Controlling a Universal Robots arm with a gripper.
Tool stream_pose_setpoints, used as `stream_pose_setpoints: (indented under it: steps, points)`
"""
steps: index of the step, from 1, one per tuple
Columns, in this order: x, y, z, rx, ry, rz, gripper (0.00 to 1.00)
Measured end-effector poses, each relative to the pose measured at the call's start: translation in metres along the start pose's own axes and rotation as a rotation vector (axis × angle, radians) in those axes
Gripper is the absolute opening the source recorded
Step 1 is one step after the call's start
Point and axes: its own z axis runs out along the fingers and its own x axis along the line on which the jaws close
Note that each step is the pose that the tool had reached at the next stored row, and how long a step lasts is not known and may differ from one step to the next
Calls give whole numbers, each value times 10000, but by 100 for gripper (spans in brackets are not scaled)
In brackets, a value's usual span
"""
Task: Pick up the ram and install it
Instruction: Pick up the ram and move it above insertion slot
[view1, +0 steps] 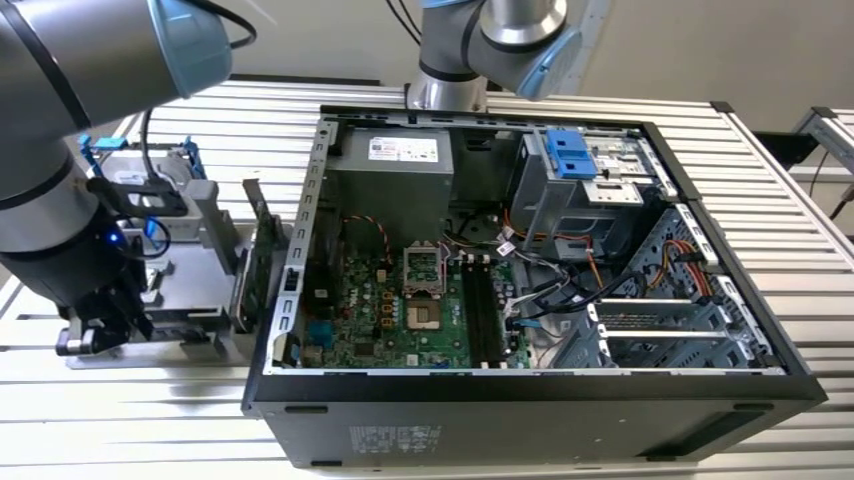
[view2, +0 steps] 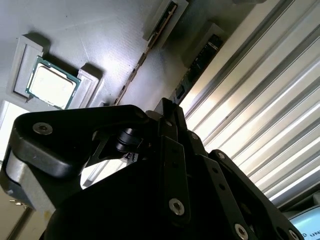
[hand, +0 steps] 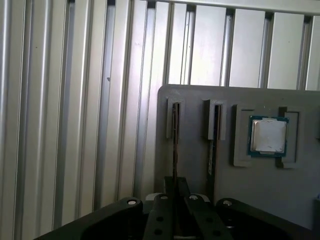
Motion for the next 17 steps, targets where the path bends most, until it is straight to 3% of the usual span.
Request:
stream_pose_setpoints:
  steps: [17]
  points:
    - [0,2,-64,-2,2,7,0]
